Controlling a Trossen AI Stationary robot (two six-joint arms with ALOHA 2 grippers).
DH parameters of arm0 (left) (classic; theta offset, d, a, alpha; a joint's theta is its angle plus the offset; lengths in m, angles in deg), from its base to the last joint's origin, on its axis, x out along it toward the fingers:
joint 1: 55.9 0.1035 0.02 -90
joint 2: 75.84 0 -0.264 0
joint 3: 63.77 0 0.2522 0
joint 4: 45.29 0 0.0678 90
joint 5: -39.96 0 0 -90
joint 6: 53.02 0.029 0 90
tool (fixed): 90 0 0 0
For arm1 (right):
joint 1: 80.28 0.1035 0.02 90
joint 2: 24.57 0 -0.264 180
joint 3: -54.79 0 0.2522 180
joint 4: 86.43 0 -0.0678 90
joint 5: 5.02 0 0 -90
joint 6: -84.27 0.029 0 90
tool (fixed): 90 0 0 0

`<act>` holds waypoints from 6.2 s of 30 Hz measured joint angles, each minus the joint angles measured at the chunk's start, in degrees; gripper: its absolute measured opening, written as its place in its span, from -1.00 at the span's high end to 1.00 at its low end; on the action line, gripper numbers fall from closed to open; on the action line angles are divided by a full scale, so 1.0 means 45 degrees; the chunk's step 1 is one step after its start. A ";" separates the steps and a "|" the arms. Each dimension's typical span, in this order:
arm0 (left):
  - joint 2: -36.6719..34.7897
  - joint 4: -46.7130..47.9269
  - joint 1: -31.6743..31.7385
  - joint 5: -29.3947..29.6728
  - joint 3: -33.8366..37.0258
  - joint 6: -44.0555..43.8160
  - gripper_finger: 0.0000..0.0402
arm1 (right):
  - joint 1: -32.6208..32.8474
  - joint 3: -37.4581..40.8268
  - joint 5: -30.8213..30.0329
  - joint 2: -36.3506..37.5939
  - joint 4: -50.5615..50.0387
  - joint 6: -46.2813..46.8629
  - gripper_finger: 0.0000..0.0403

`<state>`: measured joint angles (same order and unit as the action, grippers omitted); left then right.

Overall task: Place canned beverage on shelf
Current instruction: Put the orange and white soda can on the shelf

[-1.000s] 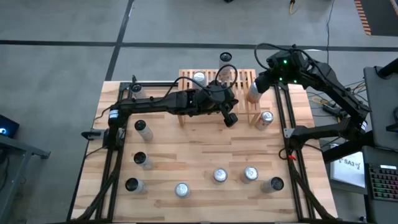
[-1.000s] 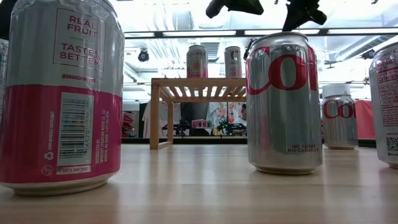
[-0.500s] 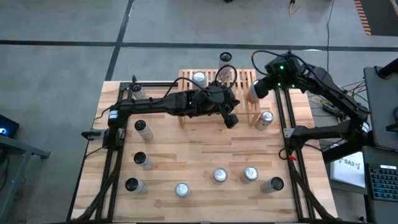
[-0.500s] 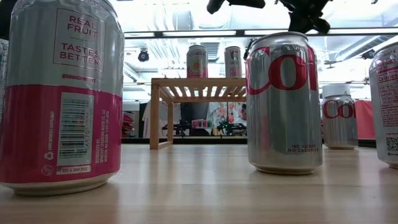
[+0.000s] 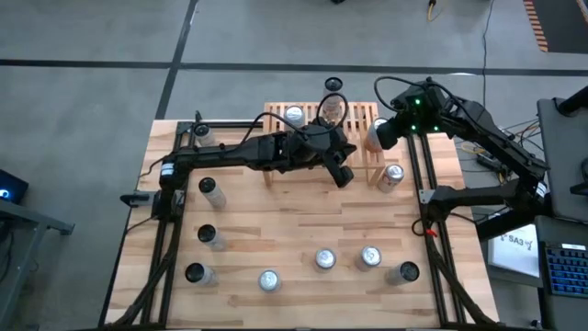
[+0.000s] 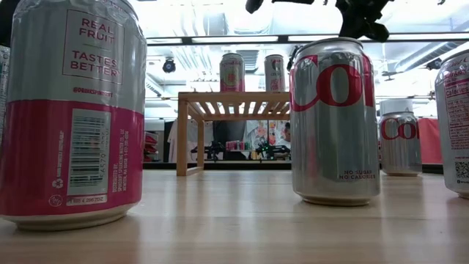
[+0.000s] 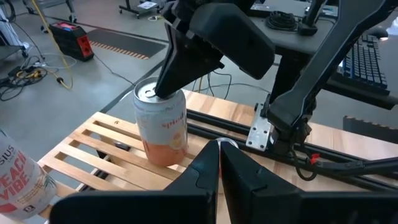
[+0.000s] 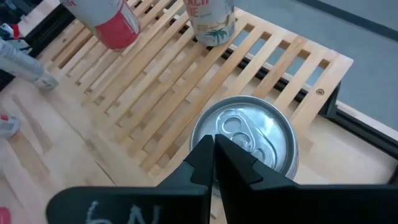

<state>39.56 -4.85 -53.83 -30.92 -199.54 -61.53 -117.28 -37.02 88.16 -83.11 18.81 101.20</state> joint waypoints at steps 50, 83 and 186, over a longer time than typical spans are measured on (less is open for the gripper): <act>0.0005 -0.0171 0.0000 -0.0019 -0.0024 0.0107 1.00 | -0.1548 -0.1070 -0.0917 -0.0775 0.0612 -0.1512 0.96; -0.0004 -0.0057 0.0000 -0.0044 -0.0024 0.0442 1.00 | -0.2361 -0.0925 0.2667 -0.1151 -0.0201 -0.1571 0.96; -0.0019 -0.0117 0.0000 -0.0042 -0.0029 0.0294 1.00 | -0.0743 -0.1119 0.1292 -0.1073 -0.0725 -0.1655 0.96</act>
<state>39.47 -5.38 -53.83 -31.12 -199.67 -60.21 -120.62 -42.06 93.98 -87.94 15.55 93.76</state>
